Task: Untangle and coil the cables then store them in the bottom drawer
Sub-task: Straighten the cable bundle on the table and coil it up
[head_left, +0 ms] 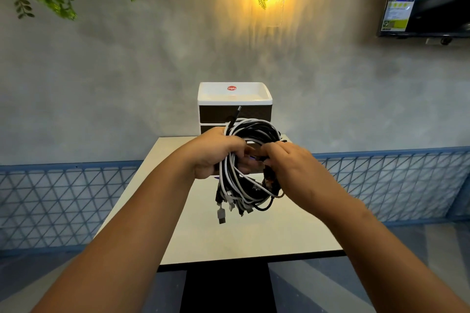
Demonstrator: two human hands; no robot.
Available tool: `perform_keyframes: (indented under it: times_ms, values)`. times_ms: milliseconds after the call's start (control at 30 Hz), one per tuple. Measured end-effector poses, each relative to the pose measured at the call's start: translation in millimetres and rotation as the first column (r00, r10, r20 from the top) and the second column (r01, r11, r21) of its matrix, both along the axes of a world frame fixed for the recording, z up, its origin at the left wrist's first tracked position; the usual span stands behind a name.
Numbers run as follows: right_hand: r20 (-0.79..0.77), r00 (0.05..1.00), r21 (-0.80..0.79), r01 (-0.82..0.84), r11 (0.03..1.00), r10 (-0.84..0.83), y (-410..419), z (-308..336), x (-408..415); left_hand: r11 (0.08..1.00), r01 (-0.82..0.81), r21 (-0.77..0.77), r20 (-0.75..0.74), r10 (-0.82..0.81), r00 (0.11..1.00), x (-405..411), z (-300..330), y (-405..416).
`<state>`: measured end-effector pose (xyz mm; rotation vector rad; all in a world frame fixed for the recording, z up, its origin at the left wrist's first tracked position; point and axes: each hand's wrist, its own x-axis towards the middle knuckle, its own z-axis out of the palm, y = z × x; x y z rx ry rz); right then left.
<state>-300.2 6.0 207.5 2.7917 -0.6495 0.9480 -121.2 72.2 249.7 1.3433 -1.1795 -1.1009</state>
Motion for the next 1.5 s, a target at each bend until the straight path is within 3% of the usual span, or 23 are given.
perform_keyframes:
  times_ms: [200, 267, 333, 433, 533, 600, 667, 733, 867, 1033, 1233, 1333, 1400, 1500]
  values:
    - [-0.108, 0.990, -0.009, -0.097, 0.995, 0.095, -8.0, -0.2, -17.9, 0.999, -0.049, -0.015, 0.066, 0.050, 0.997, 3.9, 2.0, 2.3]
    - [-0.038, 0.995, -0.047, -0.092, 0.995, 0.090, -6.1, -0.9, -21.0, 0.998, -0.059, -0.024, 0.110, 0.062, 0.992, 3.0, 1.5, 2.7]
    - [0.149, 0.983, -0.020, -0.101, 0.995, 0.103, -2.0, 2.6, -21.8, 0.998, -0.051, -0.030, 0.152, 0.055, 0.987, 2.4, 1.2, 2.4]
    - [0.433, 0.900, 0.159, -0.123, 0.980, 0.043, 5.7, 17.1, -17.1, 0.999, 0.042, -0.016, 0.213, -0.037, 0.976, 0.0, 1.8, 1.8]
    - [0.346, 0.938, 0.426, -0.125, 0.896, -0.034, 2.9, 28.8, -9.6, 0.992, 0.122, 0.009, 0.286, -0.120, 0.951, -6.7, 4.1, 3.9]
    - [0.269, 0.963, 0.599, -0.185, 0.779, 0.021, -0.6, 28.7, -5.8, 0.987, 0.162, 0.007, 0.299, -0.157, 0.941, -10.9, 6.3, 6.0]
    - [0.314, 0.946, 0.683, -0.288, 0.672, 0.086, 0.6, 24.1, -4.3, 0.979, 0.204, 0.012, 0.301, -0.199, 0.933, -12.2, 8.0, 8.2]
    - [0.411, 0.905, 0.689, -0.384, 0.615, 0.105, 4.0, 18.7, -4.0, 0.977, 0.211, 0.022, 0.307, -0.208, 0.929, -10.8, 8.4, 9.3]
    - [0.491, 0.866, 0.642, -0.434, 0.632, 0.097, 8.8, 14.4, 0.3, 0.987, 0.161, 0.017, 0.275, -0.159, 0.948, -6.8, 8.7, 7.0]
    - [0.598, 0.796, 0.600, -0.519, 0.609, 0.089, 12.4, 17.6, 4.0, 0.976, 0.217, -0.033, 0.104, -0.213, 0.971, 0.0, 16.4, 10.0]
    - [0.637, 0.770, 0.580, -0.514, 0.632, 0.042, 7.9, 17.3, 7.8, 0.988, 0.147, -0.057, 0.397, -0.112, 0.911, 13.6, 27.8, 13.9]
    - [0.664, 0.747, 0.575, -0.530, 0.623, 0.023, 5.5, 19.9, 8.5, 0.986, 0.162, -0.033, 0.466, -0.128, 0.875, 14.4, 25.1, 16.8]
    - [0.674, 0.739, 0.568, -0.534, 0.626, 0.018, 3.0, 20.7, 11.3, 0.983, 0.169, -0.068, 0.397, -0.128, 0.909, 6.4, 15.9, 15.3]
    - [0.674, 0.739, 0.582, -0.543, 0.606, 0.014, -0.3, 20.3, 14.8, 0.989, 0.037, -0.141, 0.244, -0.001, 0.970, -2.7, 6.5, 10.7]
